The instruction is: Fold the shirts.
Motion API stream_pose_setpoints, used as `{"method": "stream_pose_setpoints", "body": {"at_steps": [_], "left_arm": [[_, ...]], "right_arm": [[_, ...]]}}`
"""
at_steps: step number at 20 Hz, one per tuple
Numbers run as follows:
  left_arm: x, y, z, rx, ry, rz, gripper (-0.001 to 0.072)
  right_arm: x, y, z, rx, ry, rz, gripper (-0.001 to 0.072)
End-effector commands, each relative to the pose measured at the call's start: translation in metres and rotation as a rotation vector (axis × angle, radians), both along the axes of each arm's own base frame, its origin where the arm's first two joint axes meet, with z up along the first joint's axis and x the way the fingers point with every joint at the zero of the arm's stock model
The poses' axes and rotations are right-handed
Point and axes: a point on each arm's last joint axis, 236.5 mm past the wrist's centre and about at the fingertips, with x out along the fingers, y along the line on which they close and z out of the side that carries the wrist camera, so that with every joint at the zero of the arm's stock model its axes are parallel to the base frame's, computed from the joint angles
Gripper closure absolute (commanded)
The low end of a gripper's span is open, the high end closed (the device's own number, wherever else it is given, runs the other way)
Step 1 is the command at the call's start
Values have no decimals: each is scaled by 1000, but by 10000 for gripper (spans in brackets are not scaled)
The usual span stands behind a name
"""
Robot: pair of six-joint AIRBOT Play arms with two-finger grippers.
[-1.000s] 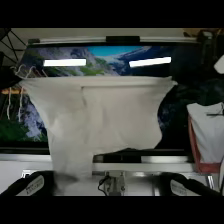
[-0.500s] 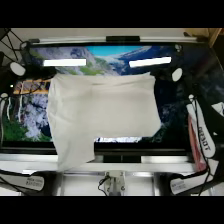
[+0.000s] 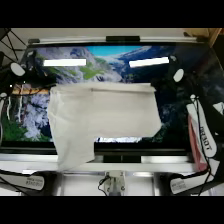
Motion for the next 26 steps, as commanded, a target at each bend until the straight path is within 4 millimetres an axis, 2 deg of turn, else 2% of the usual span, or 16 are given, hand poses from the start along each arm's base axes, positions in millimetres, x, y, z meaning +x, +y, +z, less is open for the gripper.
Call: {"method": "stream_pose_setpoints", "body": {"at_steps": [1, 4, 6, 7, 8, 9, 10, 11, 13, 15, 16, 18, 19, 21, 23, 26], "left_arm": [[-59, 6, -38, -7, 224, -17, 665], [-71, 0, -70, -45, 258, 41, 665], [-73, -2, -77, -66, 267, 80, 664], [-73, -2, -78, -75, 271, 93, 646], [-74, -5, -76, -90, 275, 94, 487], [-76, -5, -71, -97, 292, 89, 225], [-81, -3, -63, -103, 318, 79, 147], [-87, 2, -53, -109, 346, 73, 149], [-102, 22, -30, -128, 387, 97, 156], [-134, 39, -15, -139, 427, 85, 167], [-154, 43, -14, -144, 444, 78, 168], [-201, 45, -32, -184, 468, 147, 168], [-221, 39, -44, -234, 457, 189, 169], [-251, 26, -63, -327, 421, 241, 170], [-275, 15, -79, -373, 425, 246, 171], [-304, -2, -98, -398, 494, 196, 171]], "right_arm": [[-61, -8, -33, 0, 275, 29, 633], [-68, 7, -56, 46, 336, 34, 633], [-61, 15, -60, 69, 318, 26, 632], [-59, 19, -59, 85, 306, 22, 602], [-57, 22, -56, 96, 303, 22, 458], [-59, 23, -49, 100, 312, 31, 266], [-63, 21, -39, 85, 327, 58, 246], [-69, 9, -27, 30, 342, 76, 246], [-92, -27, -2, -95, 391, 78, 246], [-127, -51, 19, -91, 473, 68, 246], [-143, -59, 24, -67, 501, 55, 245], [-172, -72, 28, -2, 514, -8, 246], [-183, -73, 28, 36, 502, -38, 245], [-199, -71, 27, 88, 469, -66, 245], [-207, -69, 27, 93, 447, -77, 245], [-204, -58, 32, 139, 426, -74, 245]]}}
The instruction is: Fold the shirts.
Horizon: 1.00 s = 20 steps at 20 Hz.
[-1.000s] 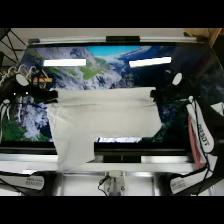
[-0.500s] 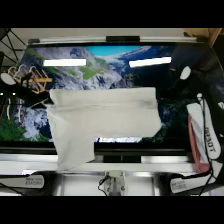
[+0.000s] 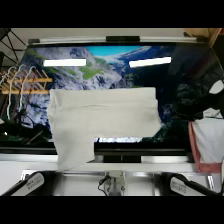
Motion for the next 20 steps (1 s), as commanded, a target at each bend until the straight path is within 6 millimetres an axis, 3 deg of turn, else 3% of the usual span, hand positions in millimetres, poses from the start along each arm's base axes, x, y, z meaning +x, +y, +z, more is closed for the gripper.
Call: {"method": "stream_pose_setpoints", "body": {"at_steps": [1, 6, 7, 10, 11, 12, 13, 14, 17, 20], "left_arm": [[-31, -19, -22, -56, 16, -13, 171], [-30, -21, -37, -44, 1, 43, 174], [-26, -25, -38, -59, -12, 73, 175], [-18, -30, -44, -81, -38, 143, 319], [-19, -32, -46, -86, -37, 155, 319], [-21, -34, -47, -91, -31, 155, 366], [-22, -35, -46, -95, -28, 150, 557], [-23, -37, -45, -103, -31, 131, 662], [-24, -39, -42, -111, -55, 85, 664], [-22, -40, -37, -121, -58, 71, 664]], "right_arm": [[-2, 11, 4, 57, -34, -22, 245], [3, 12, 2, 64, -49, -38, 231], [0, 16, -2, 76, -39, -41, 104], [-20, 29, -31, 126, 25, -61, 88], [-27, 34, -42, 142, 45, -74, 88], [-34, 39, -54, 159, 61, -92, 88], [-39, 44, -64, 172, 70, -107, 89], [-45, 50, -75, 174, 79, -109, 91], [-51, 73, -100, 133, 63, -53, 91], [-35, 84, -115, 105, 16, -94, 108]]}}
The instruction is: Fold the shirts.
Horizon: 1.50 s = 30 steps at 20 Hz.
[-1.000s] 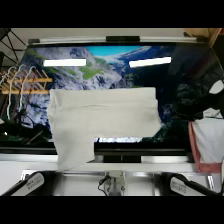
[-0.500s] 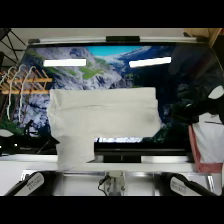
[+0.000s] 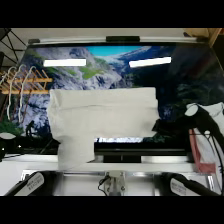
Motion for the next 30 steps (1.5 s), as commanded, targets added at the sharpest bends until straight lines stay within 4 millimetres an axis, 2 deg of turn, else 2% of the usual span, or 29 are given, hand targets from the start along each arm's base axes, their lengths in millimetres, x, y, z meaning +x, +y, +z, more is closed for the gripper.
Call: {"method": "stream_pose_setpoints", "body": {"at_steps": [1, 3, 5, 6, 8, 9, 13, 15, 17, 20, 22, 24, 26, 27, 28, 29, 30], "left_arm": [[2, -4, 8, -22, -17, -36, 664], [5, -2, 12, -15, -36, -54, 664], [9, 0, 13, -8, -47, -52, 664], [12, 2, 16, -5, -64, -65, 664], [30, 8, 35, 17, -156, -121, 665], [48, 17, 51, 51, -216, -128, 665], [131, 57, 139, 210, -459, -110, 668], [172, 52, 162, 238, -528, -143, 668], [222, 42, 166, 249, -568, -128, 667], [281, 15, 140, 199, -530, -158, 665], [311, 14, 122, 166, -484, -112, 665], [328, 19, 104, 138, -431, -48, 666], [328, 18, 80, 106, -354, -8, 664], [324, 15, 69, 93, -322, -16, 656], [319, 12, 61, 80, -294, -31, 505], [314, 10, 58, 70, -275, -44, 243], [310, 8, 59, 65, -271, -71, 147]], "right_arm": [[15, 12, -20, -33, -56, -48, 155], [23, 12, -24, -34, -71, -80, 180], [25, 12, -24, -36, -78, -84, 512], [25, 12, -23, -34, -77, -80, 630], [37, 15, -6, -25, -139, 0, 633], [51, 14, 11, -31, -201, 29, 633], [128, -2, 83, -123, -446, 39, 635], [169, -3, 95, -169, -530, 49, 634], [199, -4, 82, -194, -534, 47, 634], [239, 5, 58, -146, -521, 9, 634], [266, 11, 55, -110, -539, -36, 633], [283, 19, 53, -66, -546, -61, 632], [282, 24, 40, -40, -508, -66, 606], [275, 26, 32, -37, -474, -50, 472], [268, 27, 29, -34, -449, -15, 184], [260, 25, 30, -36, -432, 30, 115], [254, 17, 36, -42, -417, 50, 115]]}}
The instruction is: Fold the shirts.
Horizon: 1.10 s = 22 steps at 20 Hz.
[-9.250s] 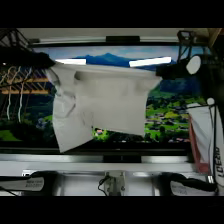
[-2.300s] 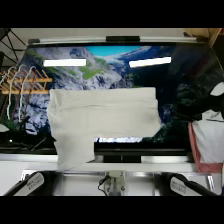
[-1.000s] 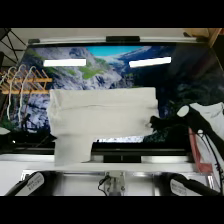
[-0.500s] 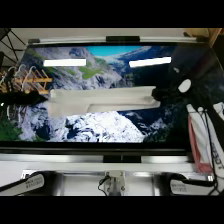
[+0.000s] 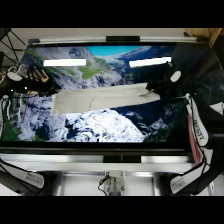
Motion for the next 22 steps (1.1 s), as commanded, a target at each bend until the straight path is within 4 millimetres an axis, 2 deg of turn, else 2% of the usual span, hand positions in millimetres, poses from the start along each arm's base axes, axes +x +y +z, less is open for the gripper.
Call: {"method": "stream_pose_setpoints", "body": {"at_steps": [1, 3, 4, 5, 7, 8, 10, 12, 15, 16, 17, 18, 19, 20, 21, 22], "left_arm": [[-11, -8, -11, -29, 65, -63, 148], [-16, -11, 0, -29, 56, -121, 148], [-15, -11, 7, -26, 45, -132, 149], [-13, -12, 15, -21, 28, -138, 149], [-11, -16, 30, -10, -6, -146, 158], [-11, -19, 38, -5, -23, -155, 165], [-12, -27, 51, 5, -53, -177, 165], [-13, -37, 60, 12, -74, -203, 165], [-15, -54, 67, 13, -89, -238, 165], [-16, -60, 68, 16, -95, -254, 165], [-17, -67, 68, 15, -96, -267, 165], [-18, -73, 68, 15, -96, -279, 165], [-19, -78, 68, 14, -96, -290, 165], [-20, -83, 68, 14, -97, -300, 165], [-21, -89, 68, 13, -97, -310, 170], [-23, -96, 68, 6, -93, -317, 240]], "right_arm": [[-14, -14, 6, -9, 52, 52, 116], [-5, -42, 21, -15, 5, -13, 53], [-1, -54, 21, -9, -3, -54, 53], [0, -61, 16, -2, 5, -78, 53], [-3, -60, -4, 16, 46, -83, 53], [-3, -52, -13, 41, 60, -75, 53], [-2, -23, -28, 128, 84, -51, 53], [-3, 3, -34, 191, 98, -26, 55], [2, 18, -37, 191, 91, -41, 68], [5, 20, -37, 196, 87, -65, 110], [8, 23, -37, 201, 82, -82, 258], [11, 24, -35, 206, 73, -90, 459], [12, 26, -33, 222, 69, -97, 602], [12, 28, -28, 233, 65, -94, 632], [11, 30, -20, 236, 58, -74, 632], [8, 31, -7, 229, 43, -44, 633]]}}
